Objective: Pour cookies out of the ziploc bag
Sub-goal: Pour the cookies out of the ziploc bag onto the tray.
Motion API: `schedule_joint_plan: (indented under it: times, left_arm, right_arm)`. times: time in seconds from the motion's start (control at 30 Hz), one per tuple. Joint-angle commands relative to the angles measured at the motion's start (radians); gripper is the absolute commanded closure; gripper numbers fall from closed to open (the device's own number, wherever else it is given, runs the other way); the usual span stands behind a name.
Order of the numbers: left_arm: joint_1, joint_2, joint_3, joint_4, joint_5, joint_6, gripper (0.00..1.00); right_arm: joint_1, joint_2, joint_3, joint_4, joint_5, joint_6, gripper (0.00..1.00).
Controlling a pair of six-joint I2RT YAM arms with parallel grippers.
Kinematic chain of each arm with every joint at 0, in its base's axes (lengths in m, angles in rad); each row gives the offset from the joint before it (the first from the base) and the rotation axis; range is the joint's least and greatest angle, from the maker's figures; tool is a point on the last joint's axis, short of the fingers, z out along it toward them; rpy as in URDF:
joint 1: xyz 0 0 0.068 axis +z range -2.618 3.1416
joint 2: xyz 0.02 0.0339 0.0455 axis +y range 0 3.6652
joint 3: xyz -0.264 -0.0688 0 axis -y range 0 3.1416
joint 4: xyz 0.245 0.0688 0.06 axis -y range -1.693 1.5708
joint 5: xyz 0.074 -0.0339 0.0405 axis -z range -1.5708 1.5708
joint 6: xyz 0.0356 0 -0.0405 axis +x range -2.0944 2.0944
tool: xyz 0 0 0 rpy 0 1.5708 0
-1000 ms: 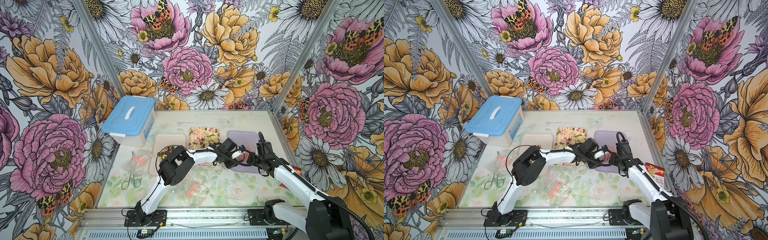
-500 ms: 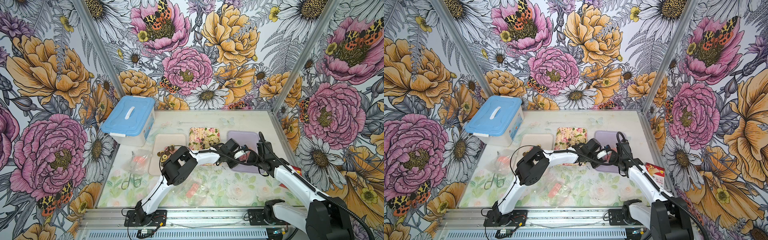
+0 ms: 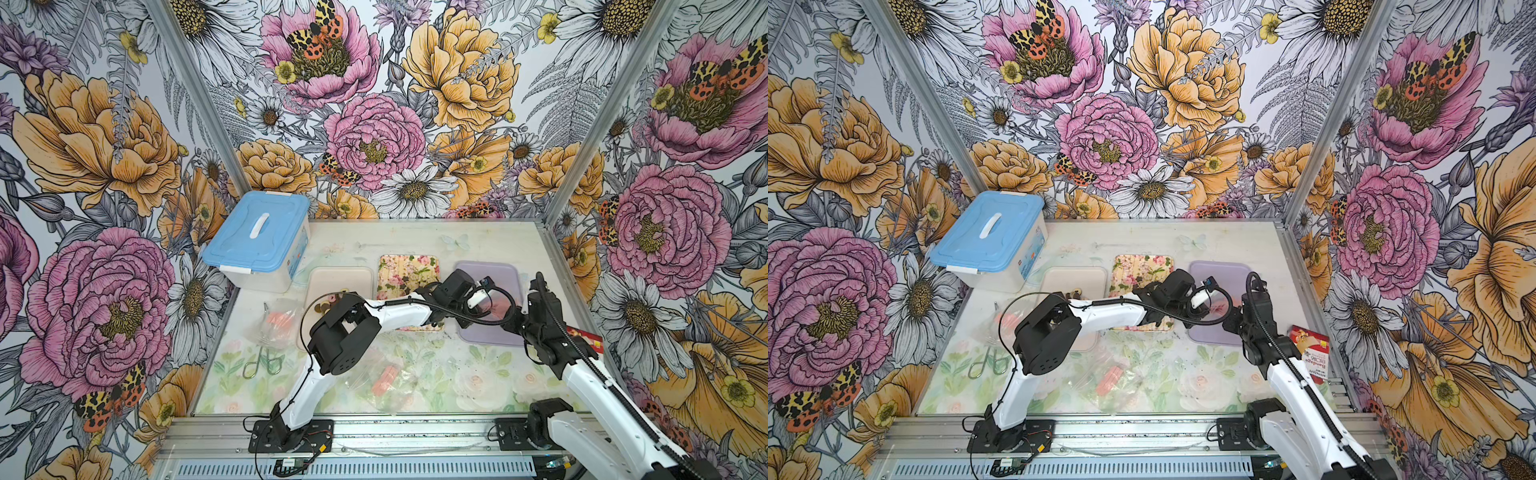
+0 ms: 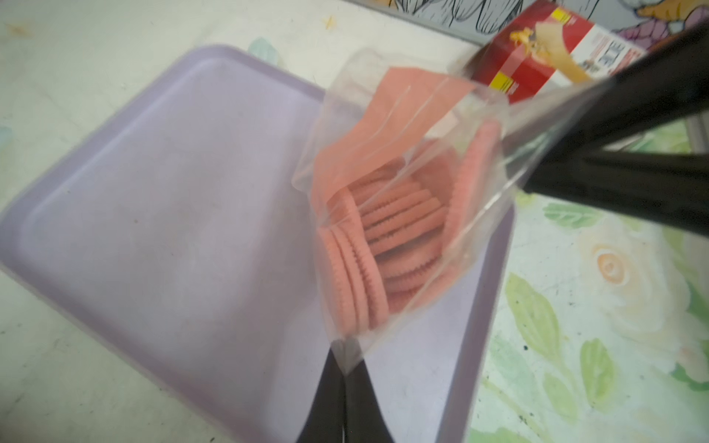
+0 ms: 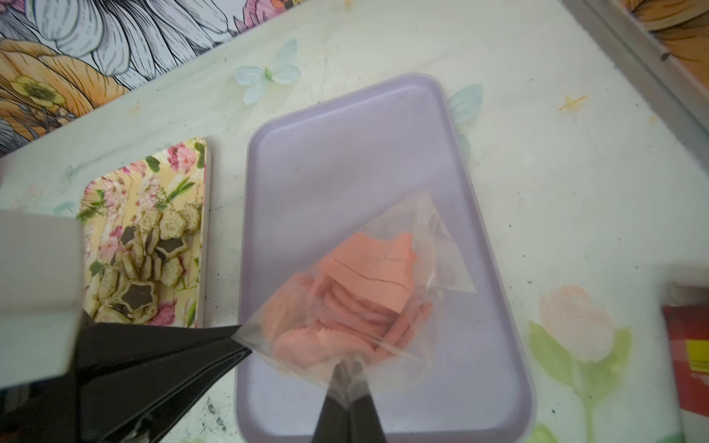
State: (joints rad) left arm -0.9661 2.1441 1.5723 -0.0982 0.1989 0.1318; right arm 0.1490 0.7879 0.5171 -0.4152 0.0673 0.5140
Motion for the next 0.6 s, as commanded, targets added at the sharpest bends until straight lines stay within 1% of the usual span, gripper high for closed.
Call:
schedule_joint_plan:
  times: [0.0, 0.17, 0.33, 0.43, 0.57]
  left_arm:
    - [0.026, -0.039, -0.008, 0.1, 0.01, -0.052, 1.0]
    - [0.037, -0.023, 0.038, 0.122, 0.059, -0.074, 1.0]
    - [0.033, -0.003, 0.107, 0.125, 0.057, -0.086, 1.0]
    - [0.028, -0.013, 0.121, 0.145, 0.041, -0.089, 1.0]
    - [0.022, -0.012, 0.162, 0.106, 0.0, -0.08, 1.0]
  right_arm:
    - [-0.004, -0.054, -0.016, 0.048, 0.037, 0.0, 1.0]
    - [-0.004, -0.029, -0.031, 0.075, 0.074, 0.012, 1.0]
    - [-0.011, -0.003, -0.035, 0.092, 0.088, 0.013, 1.0]
    - [-0.011, -0.056, -0.055, 0.113, 0.08, 0.014, 1.0]
    - [-0.009, -0.142, -0.078, 0.13, 0.088, 0.012, 1.0]
